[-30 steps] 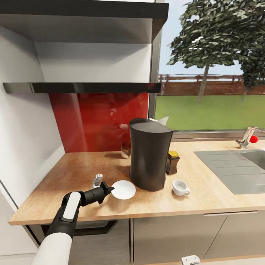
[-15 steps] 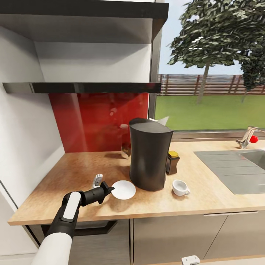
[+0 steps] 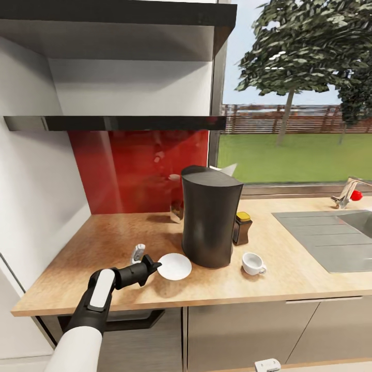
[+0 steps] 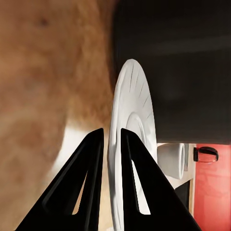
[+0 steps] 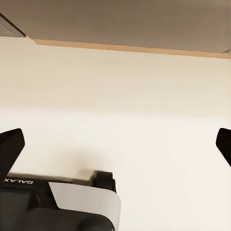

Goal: Set up a coffee station on the kitchen countertop: keep the coffee maker on the countertop, move the bottle of coffee from the kitchen shelf to the counter next to the coffee maker, place a paper coffee filter on top of the coffee maker, put the saucer next to the coffee maker with the coffee cup on the saucer, and place the electric kettle next to the coffee maker.

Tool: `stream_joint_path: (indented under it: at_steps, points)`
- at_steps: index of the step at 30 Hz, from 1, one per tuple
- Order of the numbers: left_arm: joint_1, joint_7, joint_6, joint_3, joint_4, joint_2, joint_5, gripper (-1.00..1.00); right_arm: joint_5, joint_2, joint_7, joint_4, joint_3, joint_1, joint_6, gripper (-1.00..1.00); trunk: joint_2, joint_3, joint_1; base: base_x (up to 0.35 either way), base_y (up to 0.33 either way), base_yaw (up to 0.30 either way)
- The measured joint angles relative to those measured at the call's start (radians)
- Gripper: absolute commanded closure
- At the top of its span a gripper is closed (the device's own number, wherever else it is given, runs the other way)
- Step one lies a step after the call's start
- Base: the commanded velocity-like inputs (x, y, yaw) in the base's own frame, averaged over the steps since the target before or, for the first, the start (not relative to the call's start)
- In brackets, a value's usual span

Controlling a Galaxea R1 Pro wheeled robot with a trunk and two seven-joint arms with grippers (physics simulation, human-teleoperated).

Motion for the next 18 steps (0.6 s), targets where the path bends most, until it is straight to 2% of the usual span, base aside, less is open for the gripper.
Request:
stream_joint_path:
  at_steps: [18]
  points:
    - [0.001, -0.001, 0.001, 0.001, -0.002, 0.004, 0.006, -1.0, 0.0, 0.0, 0.0, 0.0, 0.0, 0.0, 0.0, -1.0, 0.0, 0.0, 0.0, 0.0, 0.0, 0.0]
